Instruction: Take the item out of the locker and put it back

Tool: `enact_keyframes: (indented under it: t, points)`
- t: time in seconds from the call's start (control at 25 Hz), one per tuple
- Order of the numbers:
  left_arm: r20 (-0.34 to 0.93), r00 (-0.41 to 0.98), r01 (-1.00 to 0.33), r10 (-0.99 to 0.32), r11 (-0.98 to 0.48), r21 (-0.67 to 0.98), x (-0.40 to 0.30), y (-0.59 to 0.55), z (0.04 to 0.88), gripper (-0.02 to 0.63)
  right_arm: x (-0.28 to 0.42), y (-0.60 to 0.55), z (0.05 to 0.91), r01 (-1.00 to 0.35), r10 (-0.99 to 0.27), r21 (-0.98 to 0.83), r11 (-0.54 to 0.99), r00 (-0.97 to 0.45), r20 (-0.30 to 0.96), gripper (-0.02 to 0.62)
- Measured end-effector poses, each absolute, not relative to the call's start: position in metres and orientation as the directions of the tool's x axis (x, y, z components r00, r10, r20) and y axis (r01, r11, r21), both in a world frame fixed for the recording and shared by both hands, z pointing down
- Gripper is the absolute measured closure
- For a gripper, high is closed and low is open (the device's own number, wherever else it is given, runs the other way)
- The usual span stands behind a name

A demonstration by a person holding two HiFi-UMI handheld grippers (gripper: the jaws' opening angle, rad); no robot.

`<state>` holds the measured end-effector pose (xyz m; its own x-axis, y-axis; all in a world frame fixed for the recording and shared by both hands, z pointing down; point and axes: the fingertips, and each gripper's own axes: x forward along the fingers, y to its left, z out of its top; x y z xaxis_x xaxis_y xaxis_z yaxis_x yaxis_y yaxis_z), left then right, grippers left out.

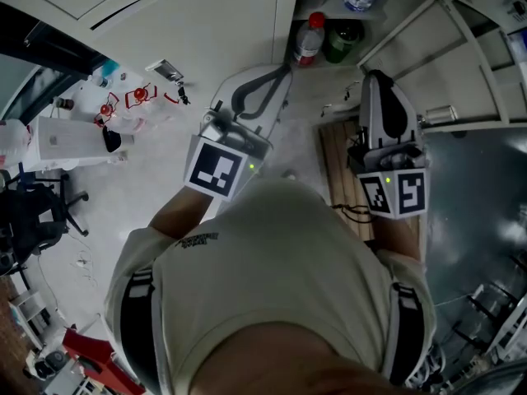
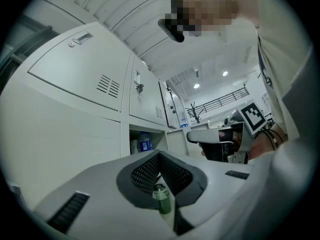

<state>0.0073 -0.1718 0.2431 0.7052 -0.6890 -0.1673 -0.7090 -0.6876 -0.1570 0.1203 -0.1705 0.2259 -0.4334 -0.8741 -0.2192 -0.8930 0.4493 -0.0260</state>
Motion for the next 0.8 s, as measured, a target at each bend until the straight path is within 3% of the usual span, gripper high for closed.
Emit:
enact_keyframes:
  t: [0.28,0.8]
  points:
    - [-0.101,0.712,-0.702,-0.695,-0.699,-0.138,0.010,-0.167,0.271,0.594,0.098,-0.162,0.258,-0.862,-0.860,-0.056,0.503,-0.493,-0.133,0.592]
    - [-0.082,0.710,-0.704,-0.699,-0.702,-0.109,0.012,-0.163,0.280,0.594,0.088,-0.154,0.267,-0.846,-0.846,-0.061,0.530,-0.522,-0.104,0.594]
